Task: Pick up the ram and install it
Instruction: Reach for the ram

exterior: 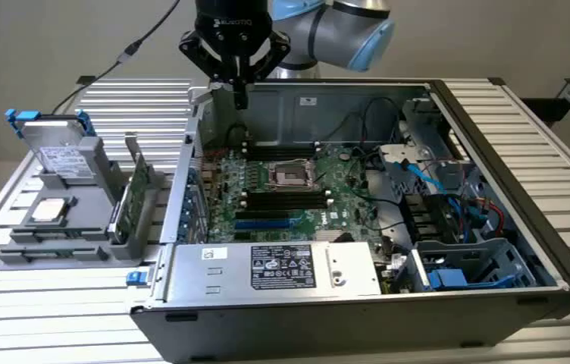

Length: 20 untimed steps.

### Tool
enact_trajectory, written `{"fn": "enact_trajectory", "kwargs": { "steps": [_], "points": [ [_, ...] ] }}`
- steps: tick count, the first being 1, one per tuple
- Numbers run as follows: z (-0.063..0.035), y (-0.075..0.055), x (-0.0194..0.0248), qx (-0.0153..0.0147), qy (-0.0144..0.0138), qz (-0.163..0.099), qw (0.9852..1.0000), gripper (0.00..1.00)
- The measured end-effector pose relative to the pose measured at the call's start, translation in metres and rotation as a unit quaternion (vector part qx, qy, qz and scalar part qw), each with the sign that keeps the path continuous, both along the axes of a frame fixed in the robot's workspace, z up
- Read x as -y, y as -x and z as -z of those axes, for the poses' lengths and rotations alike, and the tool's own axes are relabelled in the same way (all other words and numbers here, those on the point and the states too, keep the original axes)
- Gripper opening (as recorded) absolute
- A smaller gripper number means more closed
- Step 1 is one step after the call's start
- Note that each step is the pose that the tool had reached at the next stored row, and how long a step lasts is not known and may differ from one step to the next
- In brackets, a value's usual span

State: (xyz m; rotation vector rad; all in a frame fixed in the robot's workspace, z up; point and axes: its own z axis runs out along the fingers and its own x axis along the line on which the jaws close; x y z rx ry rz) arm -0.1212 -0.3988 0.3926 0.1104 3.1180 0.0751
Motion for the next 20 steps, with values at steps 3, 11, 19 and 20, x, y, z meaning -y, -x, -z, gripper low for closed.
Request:
{"fn": "enact_trajectory", "kwargs": {
  "steps": [3, 11, 19, 20],
  "points": [
    [0.0000, 0.000, 0.0000, 0.0000, 0.0000, 0.000, 1.0000, 0.10],
    [0.0000, 0.000, 0.0000, 0.0000, 0.0000, 0.000, 1.0000, 0.10],
    [0.0000, 0.012, 0.0000, -0.0003, 0.0001, 0.000, 1.0000, 0.10],
    [0.0000, 0.017, 0.0000, -0.0005, 0.0000, 0.000, 1.0000, 0.10]
  ]
}}
